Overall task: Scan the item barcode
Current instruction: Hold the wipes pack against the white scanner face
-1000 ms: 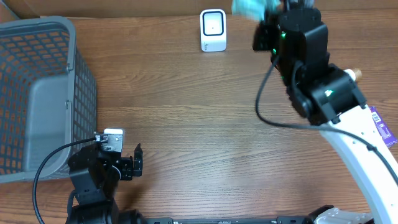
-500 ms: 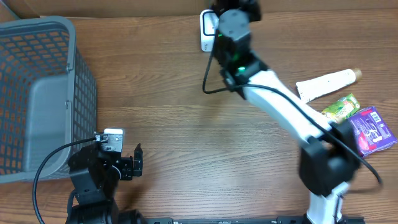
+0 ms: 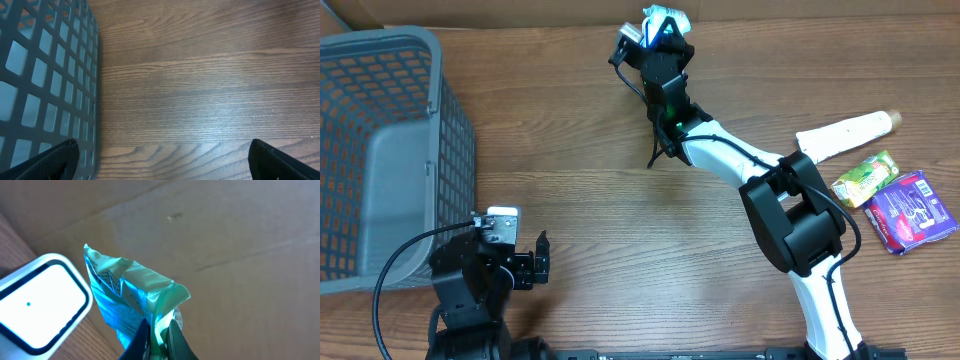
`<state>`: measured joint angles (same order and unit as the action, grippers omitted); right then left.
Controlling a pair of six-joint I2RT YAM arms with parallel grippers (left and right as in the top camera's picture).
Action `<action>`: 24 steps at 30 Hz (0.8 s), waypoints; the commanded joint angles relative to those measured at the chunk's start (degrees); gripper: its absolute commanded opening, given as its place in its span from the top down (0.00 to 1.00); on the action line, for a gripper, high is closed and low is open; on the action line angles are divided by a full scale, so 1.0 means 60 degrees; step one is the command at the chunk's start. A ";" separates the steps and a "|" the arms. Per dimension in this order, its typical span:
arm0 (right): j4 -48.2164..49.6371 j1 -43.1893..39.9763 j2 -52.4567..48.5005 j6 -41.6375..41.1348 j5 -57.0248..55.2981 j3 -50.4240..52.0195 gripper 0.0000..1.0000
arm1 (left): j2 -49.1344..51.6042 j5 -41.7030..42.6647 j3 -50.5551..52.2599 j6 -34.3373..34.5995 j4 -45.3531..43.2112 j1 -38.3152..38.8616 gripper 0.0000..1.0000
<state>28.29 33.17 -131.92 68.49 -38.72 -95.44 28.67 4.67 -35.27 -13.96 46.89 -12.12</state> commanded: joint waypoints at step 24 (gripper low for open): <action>0.0488 -0.0612 -0.0018 0.1384 0.0929 -0.0026 0.96 | 0.0000 -0.0040 -0.0015 -0.0178 -0.0029 -0.0047 0.00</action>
<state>29.76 29.71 -132.42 76.84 -32.53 -95.39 28.69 4.67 -35.27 -13.96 46.89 -12.12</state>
